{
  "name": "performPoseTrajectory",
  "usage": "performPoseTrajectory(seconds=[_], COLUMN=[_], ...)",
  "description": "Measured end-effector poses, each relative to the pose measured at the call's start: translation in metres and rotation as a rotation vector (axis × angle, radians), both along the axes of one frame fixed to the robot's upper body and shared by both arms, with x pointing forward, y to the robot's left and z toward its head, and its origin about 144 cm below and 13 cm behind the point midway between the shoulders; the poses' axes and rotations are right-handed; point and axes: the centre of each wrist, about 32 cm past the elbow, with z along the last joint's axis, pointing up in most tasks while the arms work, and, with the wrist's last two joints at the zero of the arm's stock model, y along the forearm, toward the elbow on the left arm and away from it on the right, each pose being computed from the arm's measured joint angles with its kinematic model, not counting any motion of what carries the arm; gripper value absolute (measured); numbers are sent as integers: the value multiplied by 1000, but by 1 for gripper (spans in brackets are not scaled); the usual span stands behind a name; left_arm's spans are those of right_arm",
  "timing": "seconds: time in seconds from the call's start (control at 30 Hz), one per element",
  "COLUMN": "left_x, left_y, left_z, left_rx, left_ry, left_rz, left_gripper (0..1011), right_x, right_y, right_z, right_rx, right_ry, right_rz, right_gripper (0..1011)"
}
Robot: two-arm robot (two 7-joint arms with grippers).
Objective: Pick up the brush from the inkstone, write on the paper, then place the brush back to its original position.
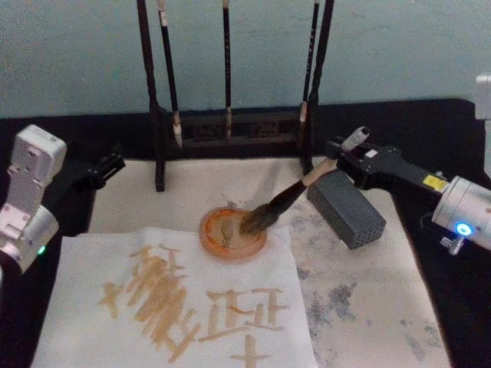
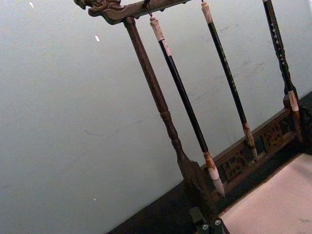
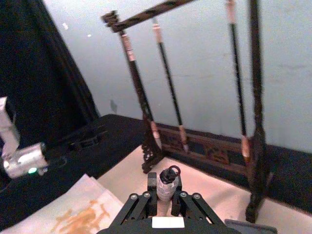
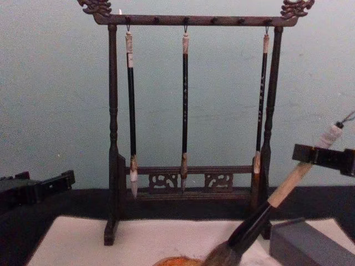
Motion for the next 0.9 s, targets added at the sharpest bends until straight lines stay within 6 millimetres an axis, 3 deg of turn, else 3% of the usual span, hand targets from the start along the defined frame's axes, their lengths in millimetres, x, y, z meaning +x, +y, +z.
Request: performPoseTrajectory(seconds=[0.37, 0.9], left_x=[0, 0], left_y=[0, 0], left_z=[0, 0], left_rx=[0, 0], left_ry=[0, 0], left_rz=[0, 0], left_gripper=[1002, 1002], right_x=[-20, -37], right_y=[14, 27], right_z=[21, 35], right_rx=[-66, -112], right_ry=[-105, -203], right_rz=[70, 141], right_gripper=[165, 165])
